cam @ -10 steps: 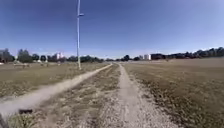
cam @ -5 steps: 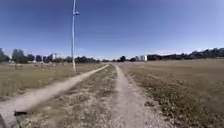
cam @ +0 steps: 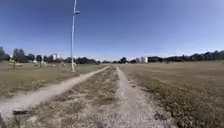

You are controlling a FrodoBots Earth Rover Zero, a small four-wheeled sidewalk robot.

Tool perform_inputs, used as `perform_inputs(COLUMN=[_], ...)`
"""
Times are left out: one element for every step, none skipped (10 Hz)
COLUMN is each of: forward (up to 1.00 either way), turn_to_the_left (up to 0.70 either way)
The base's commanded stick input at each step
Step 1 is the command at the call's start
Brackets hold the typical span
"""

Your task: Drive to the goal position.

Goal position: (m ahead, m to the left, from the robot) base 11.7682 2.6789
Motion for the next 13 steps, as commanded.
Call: perform_inputs(forward=[0.69, 0.69, 0.69, 0.69, 0.69, 0.69, 0.69, 0.69, 0.69, 0.69, 0.69, 0.69, 0.69], turn_to_the_left=[0.06, 0.06, 0.06, 0.06, 0.06, 0.06, -0.26, -0.34, -0.34, 0.04, 0.06, -0.32, -0.34])
